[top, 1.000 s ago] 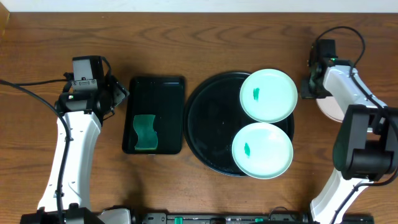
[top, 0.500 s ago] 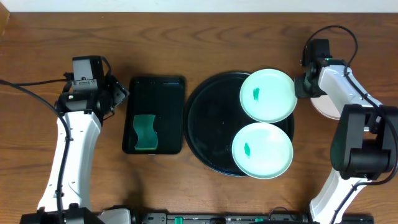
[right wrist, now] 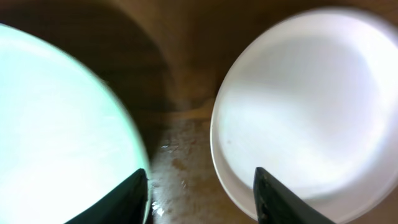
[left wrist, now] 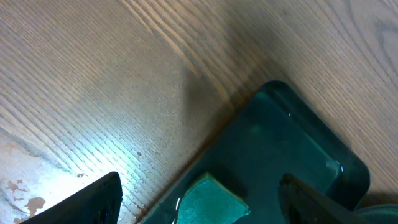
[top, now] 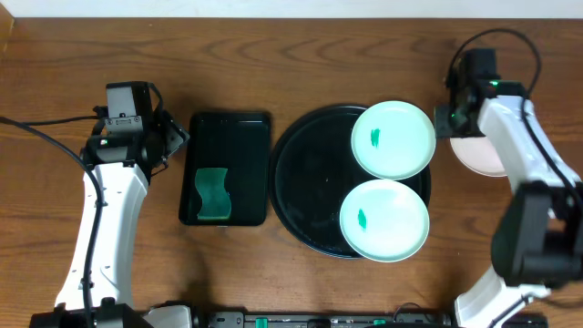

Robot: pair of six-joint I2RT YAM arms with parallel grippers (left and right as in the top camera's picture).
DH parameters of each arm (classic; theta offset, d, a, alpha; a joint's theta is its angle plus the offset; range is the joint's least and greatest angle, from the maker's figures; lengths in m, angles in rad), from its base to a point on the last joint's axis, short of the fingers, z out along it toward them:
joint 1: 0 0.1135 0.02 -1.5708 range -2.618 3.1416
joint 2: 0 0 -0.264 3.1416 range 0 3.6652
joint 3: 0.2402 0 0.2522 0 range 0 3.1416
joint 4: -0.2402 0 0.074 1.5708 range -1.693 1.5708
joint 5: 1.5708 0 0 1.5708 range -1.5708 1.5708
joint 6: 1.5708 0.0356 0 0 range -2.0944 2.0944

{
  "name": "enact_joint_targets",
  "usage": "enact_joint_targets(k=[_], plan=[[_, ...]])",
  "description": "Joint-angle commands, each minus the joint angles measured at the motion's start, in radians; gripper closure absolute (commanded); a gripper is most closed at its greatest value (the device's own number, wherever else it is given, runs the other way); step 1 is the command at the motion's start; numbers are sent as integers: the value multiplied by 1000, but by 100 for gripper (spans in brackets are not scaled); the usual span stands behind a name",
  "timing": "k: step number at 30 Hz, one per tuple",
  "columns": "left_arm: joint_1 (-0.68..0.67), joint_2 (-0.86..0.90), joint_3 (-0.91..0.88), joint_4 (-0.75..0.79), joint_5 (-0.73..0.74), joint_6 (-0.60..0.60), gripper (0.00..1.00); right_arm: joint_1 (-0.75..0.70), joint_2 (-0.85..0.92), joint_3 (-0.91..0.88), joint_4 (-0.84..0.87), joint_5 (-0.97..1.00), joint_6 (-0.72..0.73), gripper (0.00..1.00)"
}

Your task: Clean dirty plates on tray and stack at the side

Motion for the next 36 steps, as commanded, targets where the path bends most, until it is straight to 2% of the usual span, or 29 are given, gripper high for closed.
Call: enact_joint_targets(k=[1,5,9,17,23,24,27,28,34,35,36], plan=[[3,-4,6,0,-3,-9,20,13,-119,34,-26,-108,-3,41],[3,-4,6,0,-3,-9,19,13,-182,34,-82,-219,43,40],[3,-4,6,0,-3,-9,19,13,-182,31,-127,-230,52,39],[3,-4,6,0,-3,-9,19,12,-100,-4,-105,-201,53,38],[3,-4,6,0,-3,-9,19,11,9,-8,-52,-158,70,41],[3,-4,6,0,-3,-9,19,11,26,-8,-47,-158,80,43],[3,-4,6,0,-3,-9,20,11,80,-8,-37,-158,83,58],[3,-4,6,0,-3,-9,19,11,93,-8,-35,-158,83,61],[3,-4,6,0,-3,-9,20,12,142,-8,-27,-158,86,65],[3,-4,6,0,-2,-9,19,11,145,-8,-26,-158,86,76],[3,-4,6,0,-2,-9,20,11,145,-8,-25,-158,86,94]])
